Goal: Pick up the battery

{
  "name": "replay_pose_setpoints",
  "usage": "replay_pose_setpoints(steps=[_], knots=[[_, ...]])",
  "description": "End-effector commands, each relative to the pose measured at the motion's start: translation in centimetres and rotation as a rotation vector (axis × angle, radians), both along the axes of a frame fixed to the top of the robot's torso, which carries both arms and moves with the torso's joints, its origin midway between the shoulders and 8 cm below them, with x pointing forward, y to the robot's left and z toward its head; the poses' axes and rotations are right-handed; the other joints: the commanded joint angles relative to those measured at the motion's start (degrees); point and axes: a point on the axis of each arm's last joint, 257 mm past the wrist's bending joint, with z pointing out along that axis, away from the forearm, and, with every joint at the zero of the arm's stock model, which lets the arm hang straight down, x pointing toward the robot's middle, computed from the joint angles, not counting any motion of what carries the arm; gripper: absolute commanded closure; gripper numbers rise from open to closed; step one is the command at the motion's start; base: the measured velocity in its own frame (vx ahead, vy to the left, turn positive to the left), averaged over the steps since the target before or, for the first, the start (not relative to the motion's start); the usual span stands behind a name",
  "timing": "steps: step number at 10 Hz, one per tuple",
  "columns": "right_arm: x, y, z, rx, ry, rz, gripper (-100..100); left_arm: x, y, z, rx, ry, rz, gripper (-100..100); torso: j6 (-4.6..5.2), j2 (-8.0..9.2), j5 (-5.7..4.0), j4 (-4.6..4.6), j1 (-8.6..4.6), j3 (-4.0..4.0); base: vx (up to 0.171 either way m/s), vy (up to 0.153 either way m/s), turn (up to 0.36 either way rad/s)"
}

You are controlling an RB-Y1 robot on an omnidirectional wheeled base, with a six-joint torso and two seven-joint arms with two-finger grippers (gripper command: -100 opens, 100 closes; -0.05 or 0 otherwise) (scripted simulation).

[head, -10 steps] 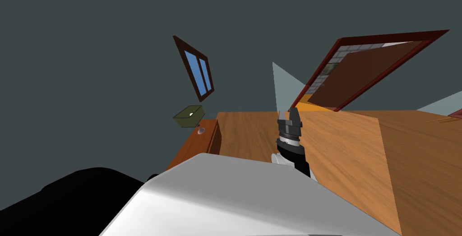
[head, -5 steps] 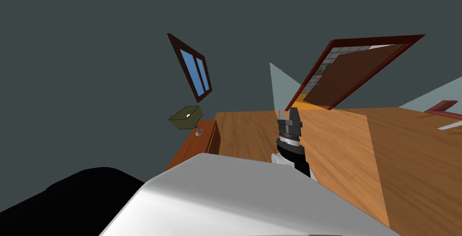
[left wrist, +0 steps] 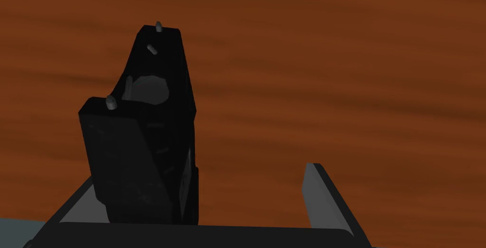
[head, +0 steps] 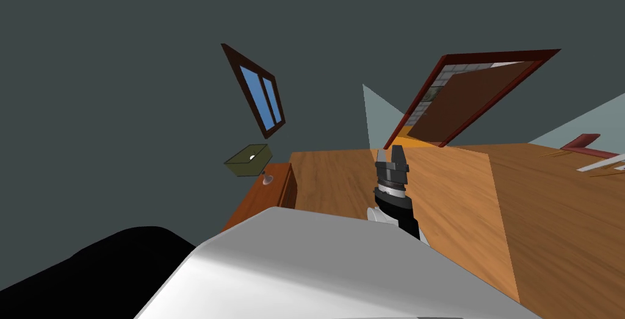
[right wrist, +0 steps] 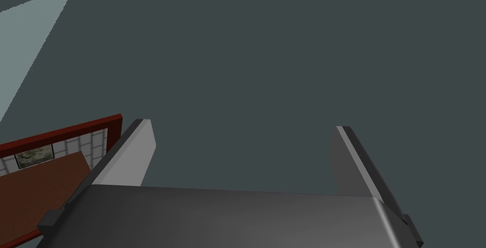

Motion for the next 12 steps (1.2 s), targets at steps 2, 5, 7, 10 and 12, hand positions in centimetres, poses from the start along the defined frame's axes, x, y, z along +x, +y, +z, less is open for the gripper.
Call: replay_pose_setpoints(steps=[2,5,7,10,12], knots=[[0.0,0.0,0.0,0.0,0.0,0.0,0,-1.2,-0.2,0.0,-0.001,0.011,0.015,-100,0.05,0.0,-0.01,0.01,-0.06,0.01,0.007,-0.013,-0.054],[0.0,0.0,0.0,0.0,0.0,0.0,0,-1.2,-0.2,0.0,-0.001,0.011,0.015,-100,0.03,0.01,0.01,0.01,0.02,0.01,0.004,0.004,0.013],[0.0,0.0,0.0,0.0,0.0,0.0,0,-1.2,-0.2,0.0,-0.001,0.011,0.015,-100,0.02,-0.01,0.01,0.01,0.05,0.0,-0.002,-0.001,-0.006],[0.0,0.0,0.0,0.0,0.0,0.0,0,-0.9,-1.4,-1.6,0.002,0.01,0.014,-100,0.06,-0.05,0.03,0.03,0.07,-0.01,0.007,0.009,0.024],[0.0,0.0,0.0,0.0,0.0,0.0,0,-0.8,-2.0,-2.3,0.001,0.009,0.013,-100,0.05,0.0,0.26,0.09,0.19,0.04,0.004,0.004,0.013]])
